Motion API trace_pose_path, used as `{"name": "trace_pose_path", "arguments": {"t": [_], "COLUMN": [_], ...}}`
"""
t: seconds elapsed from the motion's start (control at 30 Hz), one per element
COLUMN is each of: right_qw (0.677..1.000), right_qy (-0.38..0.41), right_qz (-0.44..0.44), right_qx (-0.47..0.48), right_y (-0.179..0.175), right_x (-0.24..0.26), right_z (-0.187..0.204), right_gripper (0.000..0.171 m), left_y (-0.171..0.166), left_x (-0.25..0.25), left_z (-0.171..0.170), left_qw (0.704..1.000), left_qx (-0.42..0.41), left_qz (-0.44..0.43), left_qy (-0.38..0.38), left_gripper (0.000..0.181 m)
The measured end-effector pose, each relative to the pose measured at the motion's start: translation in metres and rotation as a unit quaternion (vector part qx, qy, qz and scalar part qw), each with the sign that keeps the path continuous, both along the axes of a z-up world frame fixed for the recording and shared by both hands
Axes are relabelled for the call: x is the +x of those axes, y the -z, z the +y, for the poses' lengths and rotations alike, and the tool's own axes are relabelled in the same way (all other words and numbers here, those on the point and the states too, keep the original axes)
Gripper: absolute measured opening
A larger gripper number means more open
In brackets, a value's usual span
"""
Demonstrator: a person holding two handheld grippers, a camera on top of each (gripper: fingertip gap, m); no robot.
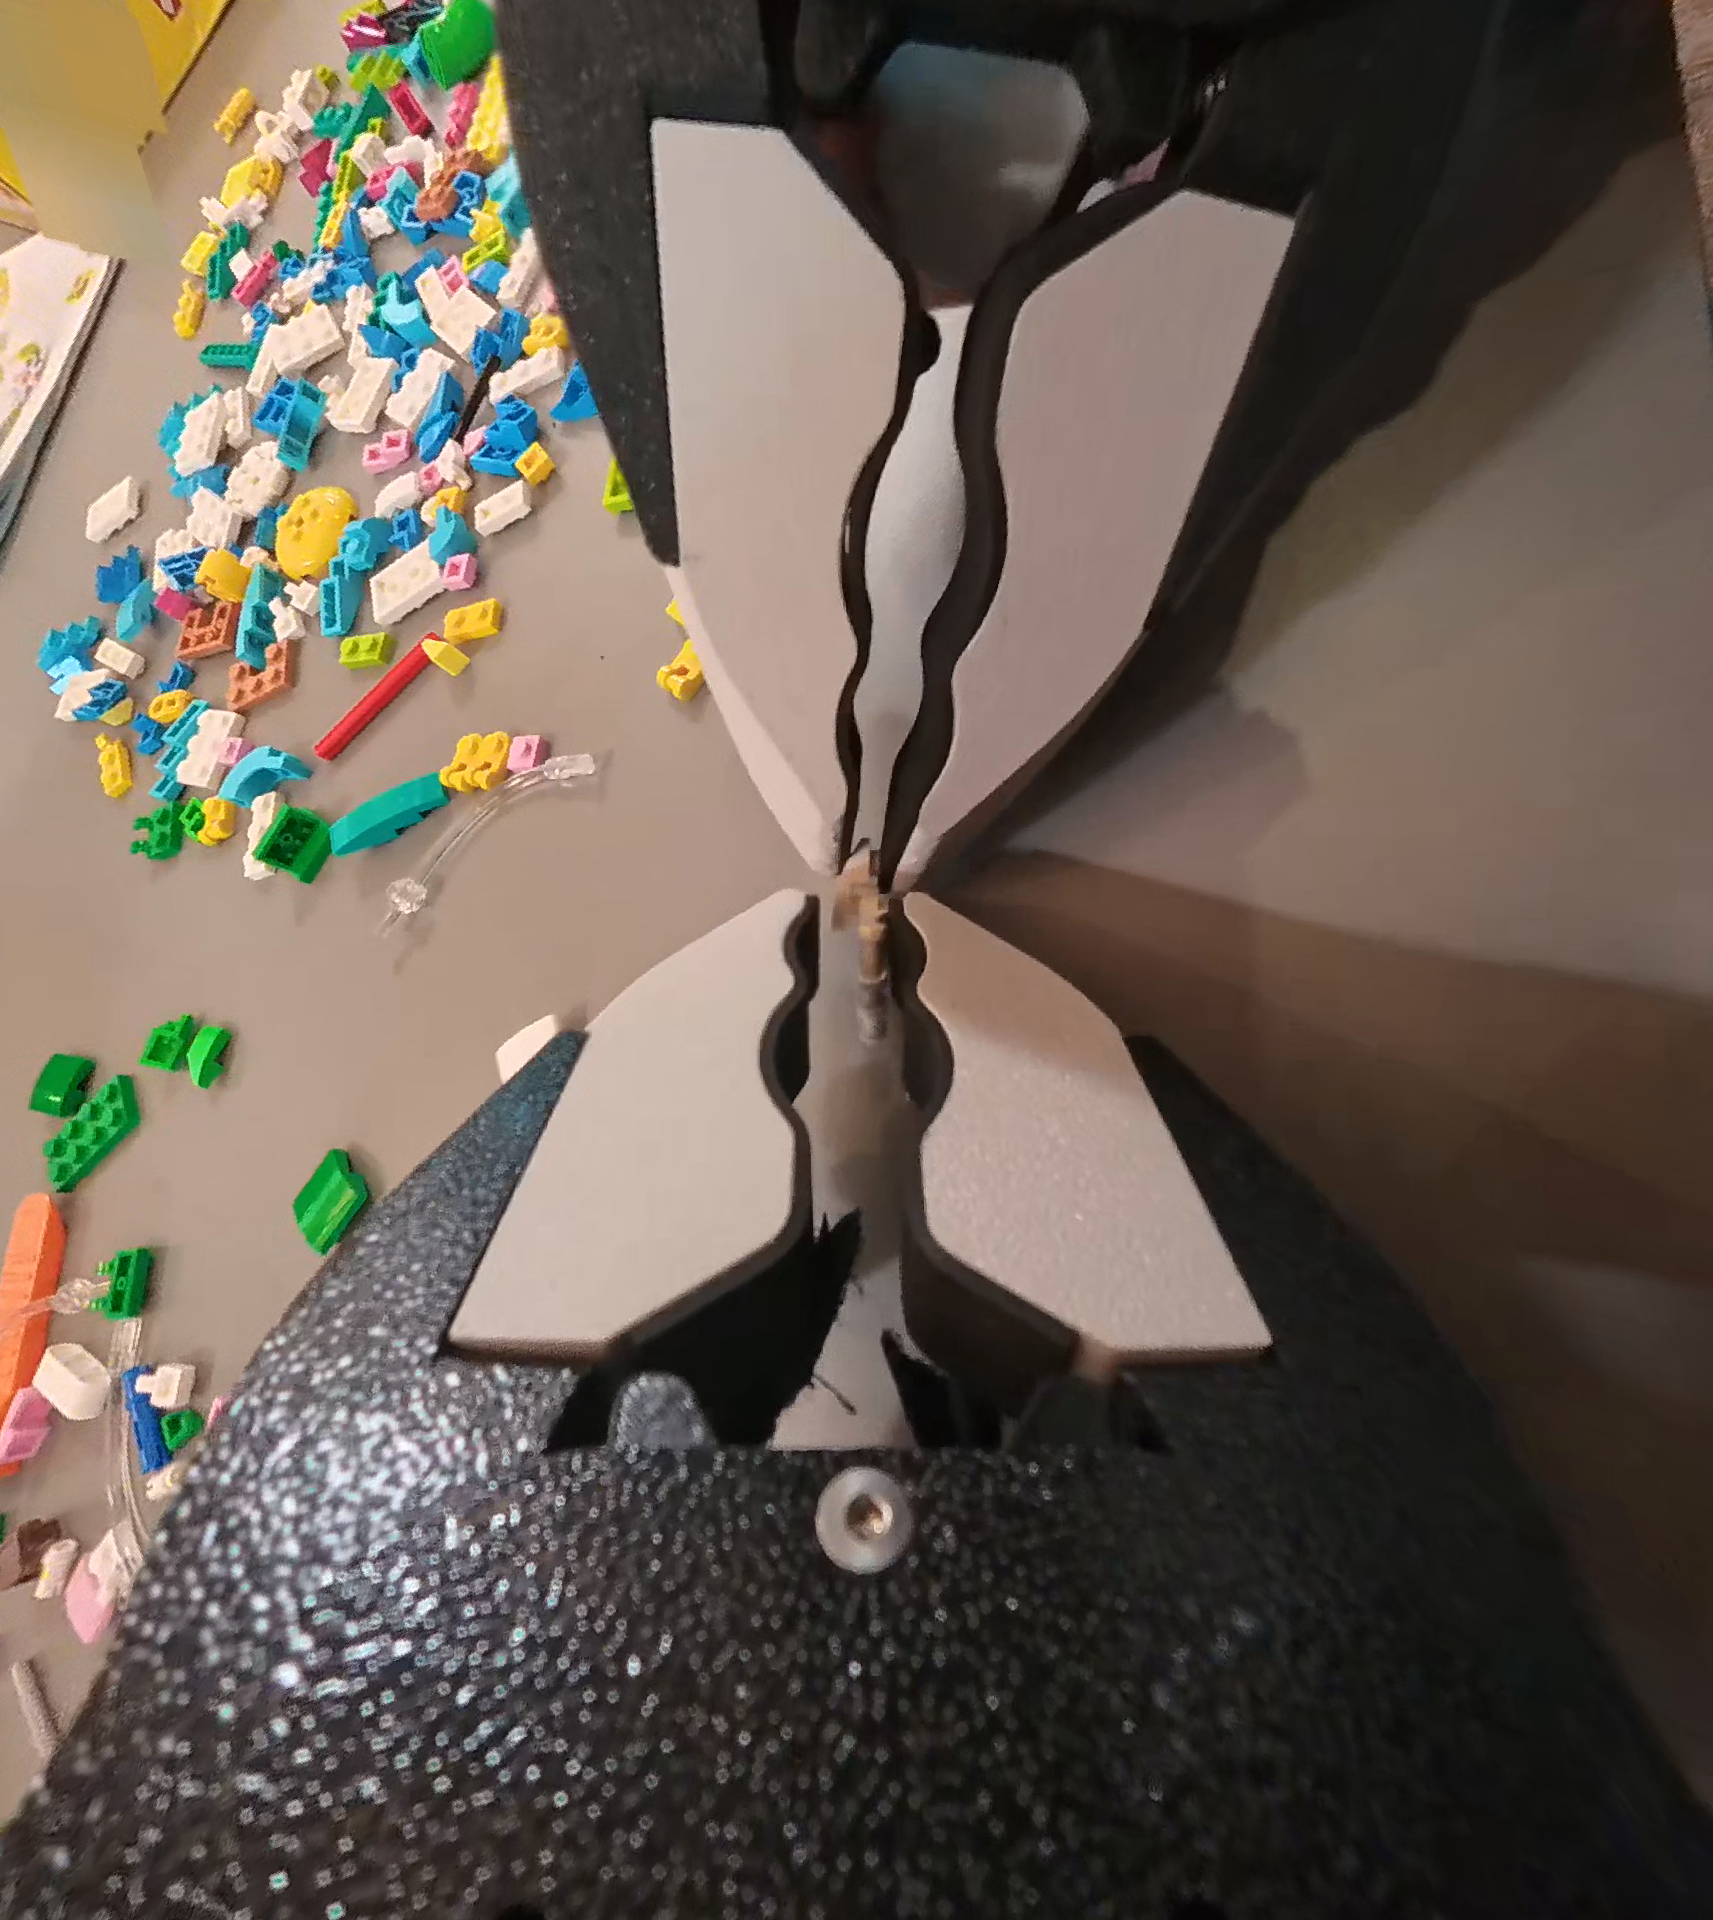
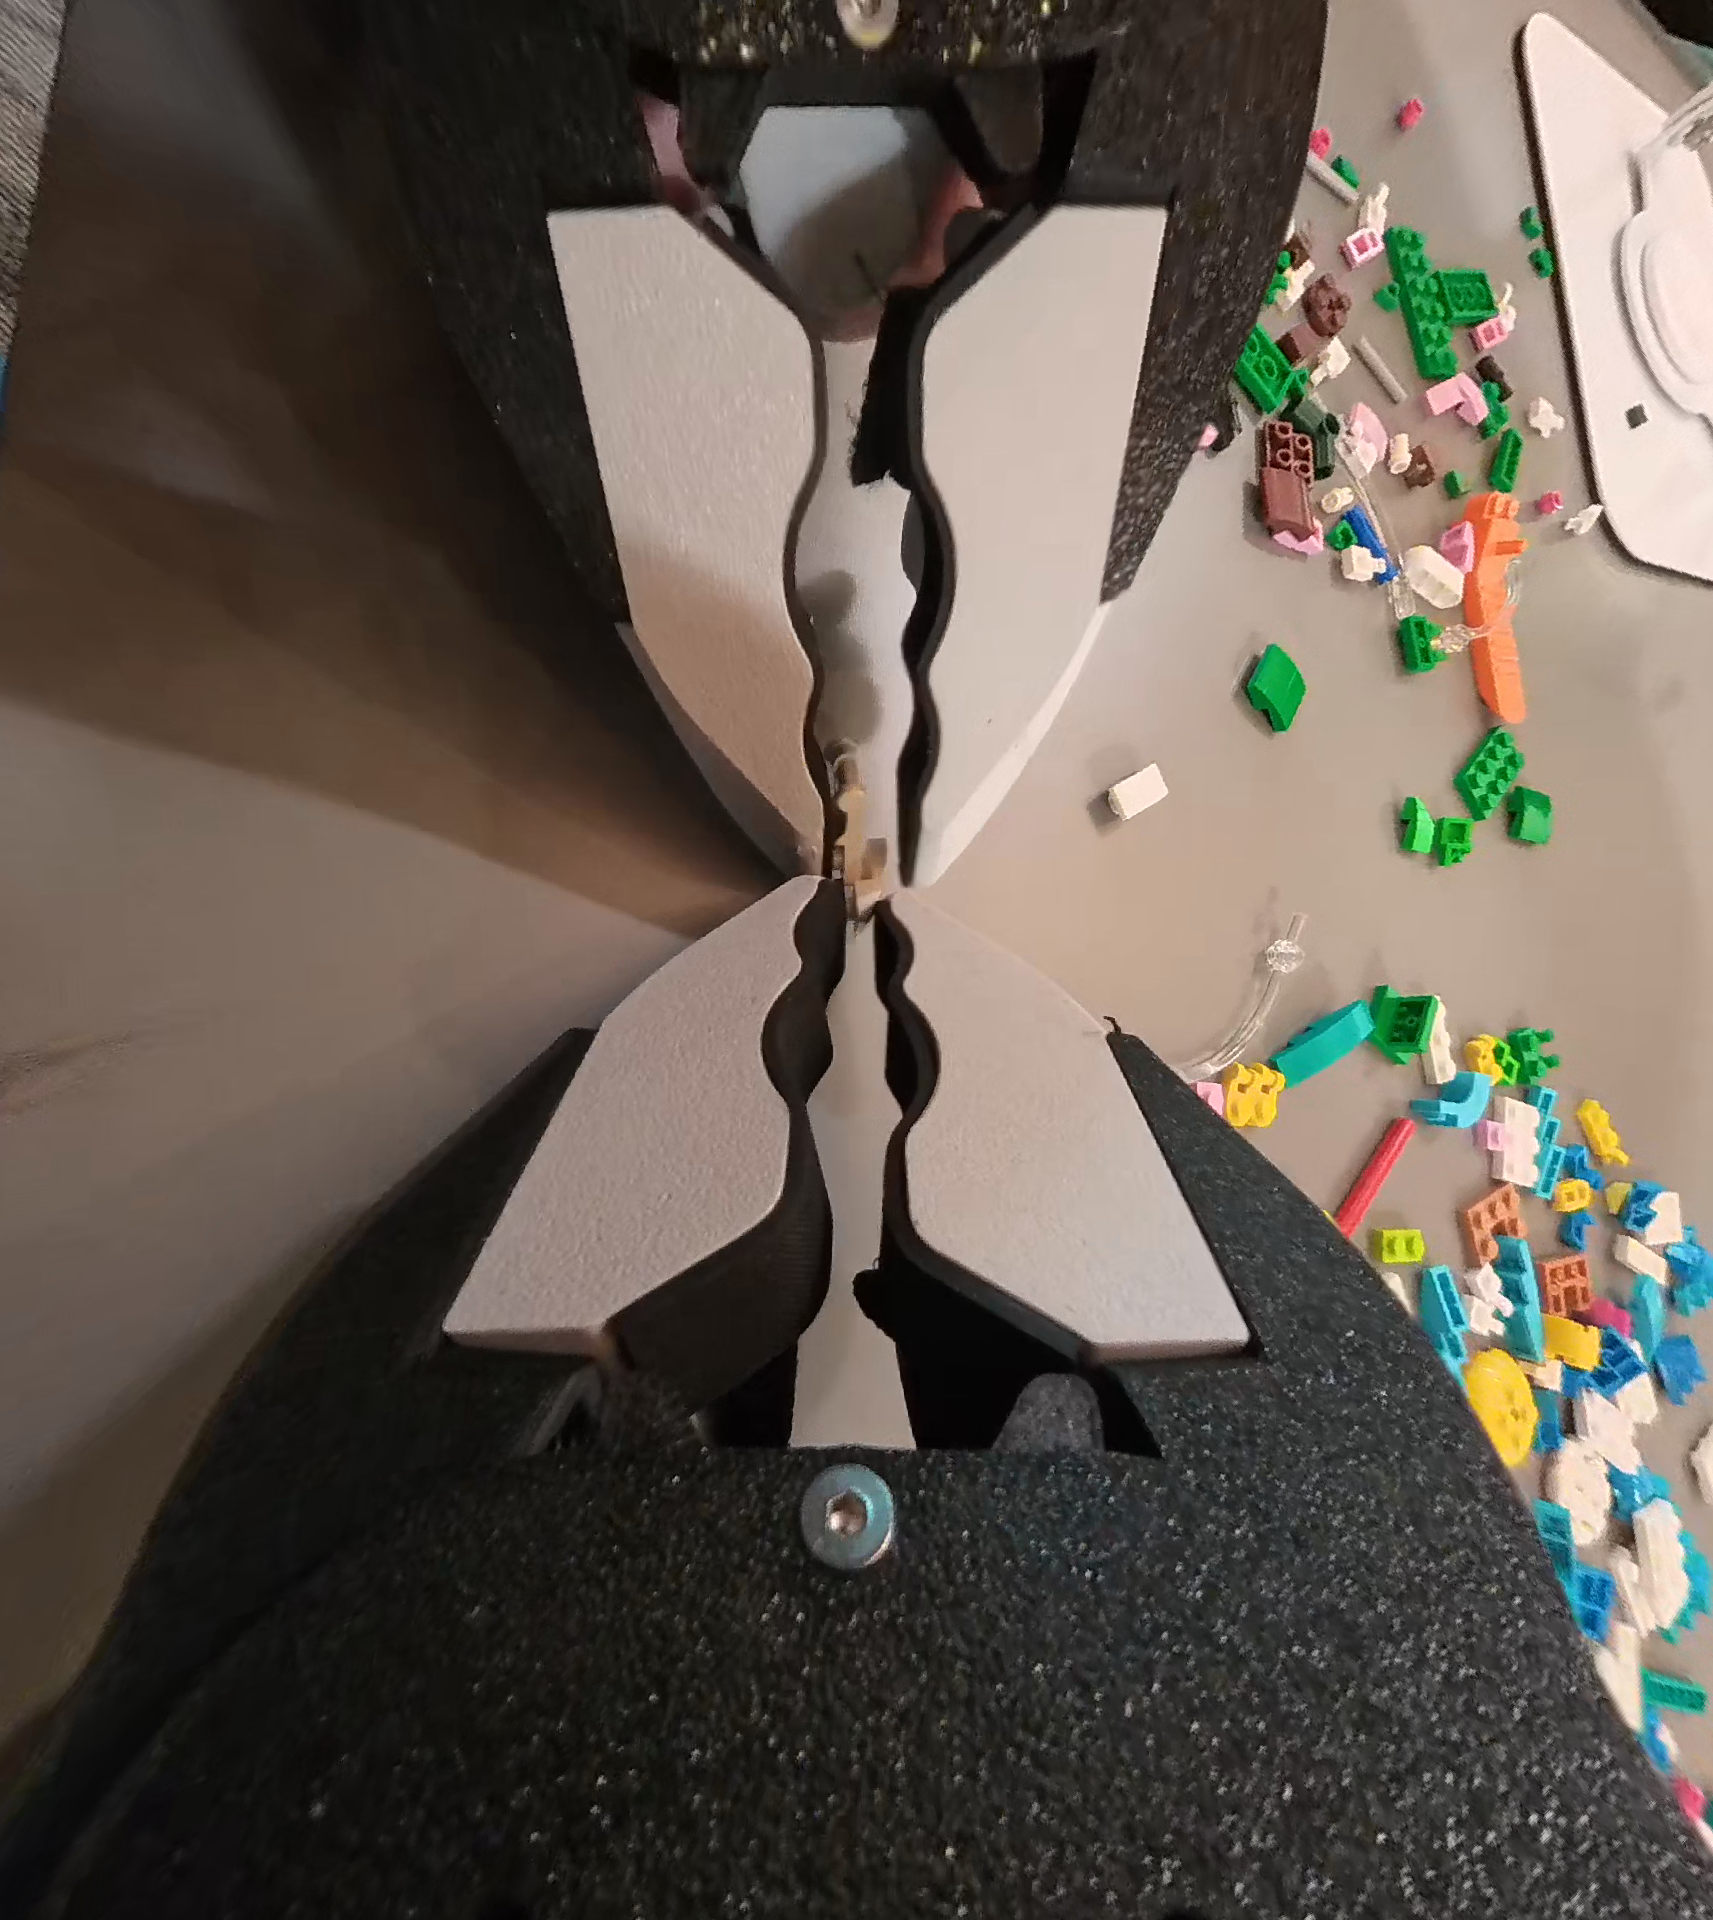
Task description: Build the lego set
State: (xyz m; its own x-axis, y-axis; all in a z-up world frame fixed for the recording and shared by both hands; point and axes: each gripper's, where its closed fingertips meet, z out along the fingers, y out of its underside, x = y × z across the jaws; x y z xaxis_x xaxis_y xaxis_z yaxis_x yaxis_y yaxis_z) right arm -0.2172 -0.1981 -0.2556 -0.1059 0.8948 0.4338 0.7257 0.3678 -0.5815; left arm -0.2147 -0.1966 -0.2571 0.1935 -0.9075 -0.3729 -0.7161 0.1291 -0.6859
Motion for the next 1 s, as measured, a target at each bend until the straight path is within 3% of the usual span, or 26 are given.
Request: {"name": "trace_pose_path", "arguments": {"t": [0.43,1.0], "right_qw": [0.996,0.997], "right_qy": [-0.046,-0.072], "right_qz": [-0.038,0.007], "right_qx": [0.069,0.003], "right_y": [-0.004,-0.0051], "right_x": [0.0016,0.0015], "right_z": [-0.0024,-0.0059], "right_gripper": [0.005,0.005], "left_y": [0.0009,0.0019], "left_x": [0.0032,0.0047], "left_z": [-0.003,-0.0055], "left_qw": [1.0,0.999], "left_qx": [-0.004,-0.035], "left_qz": [0.02,0.001], "left_qy": [0.013,0.01], "left_gripper": [0.009,0.008]}}
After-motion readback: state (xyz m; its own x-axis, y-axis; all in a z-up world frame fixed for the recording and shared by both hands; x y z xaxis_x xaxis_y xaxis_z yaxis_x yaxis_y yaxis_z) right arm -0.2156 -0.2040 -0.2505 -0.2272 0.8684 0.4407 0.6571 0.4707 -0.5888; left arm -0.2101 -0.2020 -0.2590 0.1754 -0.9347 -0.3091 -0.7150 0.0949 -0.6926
